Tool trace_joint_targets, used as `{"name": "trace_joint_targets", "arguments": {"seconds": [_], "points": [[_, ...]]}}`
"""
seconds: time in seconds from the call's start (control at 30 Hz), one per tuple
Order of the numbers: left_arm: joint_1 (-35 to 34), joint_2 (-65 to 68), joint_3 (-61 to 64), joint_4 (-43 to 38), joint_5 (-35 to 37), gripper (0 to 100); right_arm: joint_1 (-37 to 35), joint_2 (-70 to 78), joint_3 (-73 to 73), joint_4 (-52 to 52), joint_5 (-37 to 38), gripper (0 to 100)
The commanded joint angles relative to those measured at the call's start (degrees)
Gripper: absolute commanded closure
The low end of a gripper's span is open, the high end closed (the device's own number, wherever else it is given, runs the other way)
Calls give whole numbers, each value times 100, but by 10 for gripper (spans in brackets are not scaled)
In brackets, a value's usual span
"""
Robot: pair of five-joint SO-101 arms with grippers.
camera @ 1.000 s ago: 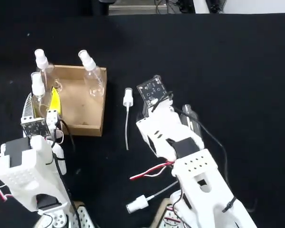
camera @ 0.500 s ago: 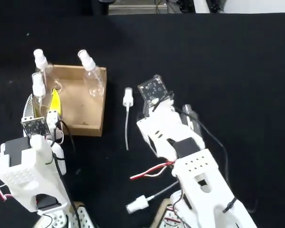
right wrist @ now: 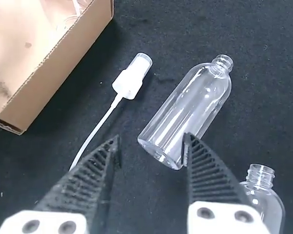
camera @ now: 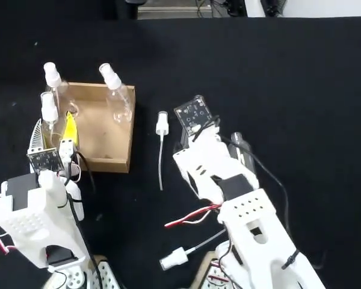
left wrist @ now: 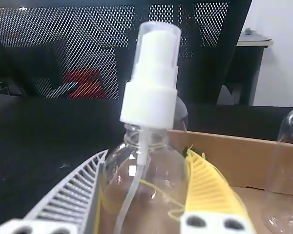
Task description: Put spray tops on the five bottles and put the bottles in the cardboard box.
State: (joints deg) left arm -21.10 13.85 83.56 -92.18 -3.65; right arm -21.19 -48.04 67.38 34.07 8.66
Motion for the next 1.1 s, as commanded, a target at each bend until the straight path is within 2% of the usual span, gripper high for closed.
{"name": "trace_joint_targets", "arguments": {"seconds": [0.0,0.17,0.23,0.8,0.93,1.07], "points": [[-4,-26,-145,0,0,936,62,-110,-57,-123,9,821],[-251,-18,-145,18,44,742,62,-110,-57,-114,9,821],[-338,-18,-136,18,44,708,62,-110,-57,-114,9,821],[-453,-79,-92,-44,0,699,62,-110,-57,-114,9,821],[-426,-79,66,-492,0,699,62,-110,-57,-114,9,821],[-505,-79,66,-563,-9,699,62,-110,-57,-114,9,821]]}}
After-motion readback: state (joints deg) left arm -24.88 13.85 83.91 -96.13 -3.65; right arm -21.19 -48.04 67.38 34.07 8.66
